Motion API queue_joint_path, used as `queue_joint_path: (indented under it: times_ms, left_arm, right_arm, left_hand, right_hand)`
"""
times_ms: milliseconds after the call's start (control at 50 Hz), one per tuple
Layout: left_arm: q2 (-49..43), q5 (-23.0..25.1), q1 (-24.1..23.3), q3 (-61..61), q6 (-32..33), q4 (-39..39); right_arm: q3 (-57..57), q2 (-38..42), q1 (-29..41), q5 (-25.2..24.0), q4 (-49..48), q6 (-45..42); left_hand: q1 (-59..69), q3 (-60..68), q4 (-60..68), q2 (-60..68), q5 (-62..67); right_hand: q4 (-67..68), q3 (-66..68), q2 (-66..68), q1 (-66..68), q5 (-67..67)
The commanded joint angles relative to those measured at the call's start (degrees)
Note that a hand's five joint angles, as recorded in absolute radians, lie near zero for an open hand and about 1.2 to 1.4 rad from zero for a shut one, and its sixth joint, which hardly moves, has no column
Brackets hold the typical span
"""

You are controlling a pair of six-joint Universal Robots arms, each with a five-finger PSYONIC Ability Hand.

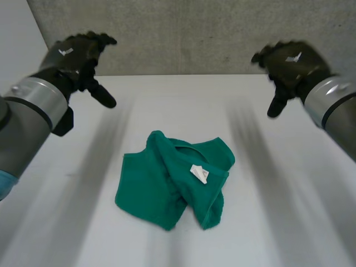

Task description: Fold the towel.

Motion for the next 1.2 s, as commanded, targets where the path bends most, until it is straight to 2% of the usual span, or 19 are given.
queue_joint_path:
  times_ms: [20, 200, 220, 240, 300, 360, 380, 480, 500, 520, 540, 560, 580, 700, 740, 840, 940, 1080, 1200]
  left_arm:
    - [-6.91, 0.26, -4.61, 0.0, 6.8, -0.26]
    - [-16.04, 3.51, -17.43, -1.23, 13.12, 0.0]
    - [-17.61, 3.51, -20.4, -1.06, 15.39, 0.26]
    - [-17.63, 3.51, -20.43, -1.05, 15.41, 0.26]
    - [-21.92, 3.51, -25.77, -0.44, 23.29, 0.53]
    - [-23.6, 3.43, -26.94, -0.26, 26.75, 0.61]
    - [-25.95, 3.34, -27.98, 0.26, 31.28, 1.05]
    - [-29.57, 2.99, -28.34, 1.4, 37.2, 1.32]
    - [-30.28, 2.9, -28.34, 2.02, 38.26, 1.32]
    - [-30.72, 2.81, -28.34, 2.81, 38.44, 1.4]
    - [-30.72, 2.81, -28.34, 2.81, 38.44, 1.41]
    - [-30.72, 2.81, -28.34, 3.16, 38.36, 1.67]
    - [-30.55, 2.81, -28.34, 3.95, 37.75, 3.41]
    - [-27.47, 0.35, -28.08, 3.69, 37.39, 8.61]
    - [-22.94, -3.57, -27.9, 3.17, 37.21, 10.71]
    - [-16.59, -6.77, -26.85, 2.29, 37.21, 11.25]
    - [-9.99, -7.21, -22.64, 0.88, 37.21, 11.08]
    - [-7.35, -7.3, -22.19, -0.44, 37.39, 10.81]
    - [-5.59, -7.47, -21.75, -1.76, 37.39, 10.72]
  right_arm:
    - [0.89, 5.22, 4.74, 0.35, 8.35, -6.63]
    - [6.25, 5.93, 4.12, 1.32, 6.94, -6.19]
    - [9.56, 6.01, 2.47, 1.32, 4.59, -6.1]
    - [9.59, 6.02, 2.45, 1.32, 4.57, -6.1]
    - [14.15, 5.75, -2.36, 0.97, 0.54, -6.01]
    - [16.7, 5.49, -5.62, 0.71, -2.1, -6.01]
    - [17.23, 5.4, -6.15, 0.71, -2.37, -6.1]
    - [19.26, 5.22, -8.53, 0.0, -2.99, -6.19]
    - [19.52, 5.22, -8.97, -0.26, -2.99, -6.19]
    - [19.87, 5.22, -9.41, -0.61, -2.99, -6.19]
    - [19.87, 5.22, -9.41, -0.61, -2.99, -6.19]
    - [20.48, 5.22, -10.2, -1.4, -3.07, -6.28]
    - [20.84, 5.31, -10.81, -2.36, -3.08, -6.28]
    - [20.05, 5.31, -11.52, -4.22, -3.08, -5.75]
    - [19.53, 5.31, -11.43, -4.22, -3.25, -5.49]
    - [17.07, 5.22, -10.99, -4.22, -3.34, -0.32]
    - [14.17, 5.14, -10.56, -6.23, -3.25, 11.79]
    - [9.69, 6.01, -5.55, -11.24, -3.34, 25.78]
    - [3.54, 13.38, 1.12, -12.39, -3.16, 37.04]
  left_hand:
    - [1.71, 1.92, 2.29, 2.12, 1.57]
    - [2.72, 2.93, 3.29, 3.12, 2.58]
    - [3.05, 3.26, 3.63, 3.46, 2.91]
    - [3.06, 3.27, 3.63, 3.46, 2.92]
    - [3.56, 3.77, 4.14, 3.97, 3.42]
    - [3.9, 4.11, 4.47, 4.3, 3.76]
    - [5.56, 5.77, 6.14, 5.97, 5.42]
    - [11.44, 11.65, 12.02, 11.85, 11.3]
    - [18.63, 18.84, 19.2, 19.03, 18.49]
    - [34.19, 34.4, 34.76, 34.59, 34.05]
    - [34.34, 34.55, 34.92, 34.75, 34.2]
    - [43.0, 43.21, 43.58, 43.41, 42.86]
    - [67.38, 67.59, 67.96, 67.79, 67.24]
    - [67.63, 67.84, 68.2, 68.03, 67.49]
    - [67.63, 67.84, 68.2, 68.03, 67.49]
    - [67.63, 67.84, 68.2, 68.03, 67.49]
    - [67.63, 67.84, 68.2, 68.03, 67.49]
    - [67.63, 67.84, 68.2, 68.03, 67.49]
    - [67.63, 67.84, 68.2, 68.03, 67.49]
  right_hand:
    - [-3.21, -1.95, -2.56, -1.58, -3.3]
    - [-3.21, -1.95, -2.56, -1.58, -3.3]
    - [-3.21, -1.95, -2.56, -1.58, -3.3]
    - [-3.21, -1.95, -2.56, -1.58, -3.3]
    - [-3.21, -1.95, -2.56, -1.58, -3.3]
    - [-3.21, -1.95, -2.56, -1.58, -3.3]
    - [-3.21, -1.95, -2.56, -1.58, -3.3]
    - [-3.21, -1.95, -2.56, -1.58, -3.3]
    - [-3.21, -1.95, -2.56, -1.58, -3.3]
    - [-3.21, -1.95, -2.56, -1.58, -3.3]
    - [-3.21, -1.95, -2.56, -1.58, -3.3]
    - [-3.21, -1.95, -2.56, -1.58, -3.3]
    - [-3.21, -1.95, -2.56, -1.58, -3.3]
    - [-3.21, -1.95, -2.56, -1.58, -3.3]
    - [-3.21, -1.95, -2.56, -1.58, -3.3]
    - [-3.21, -1.95, -2.56, -1.58, -3.3]
    - [-3.21, -1.95, -2.56, -1.58, -3.3]
    - [-3.21, -1.95, -2.56, -1.58, -3.3]
    - [-3.21, -1.95, -2.56, -1.58, -3.3]
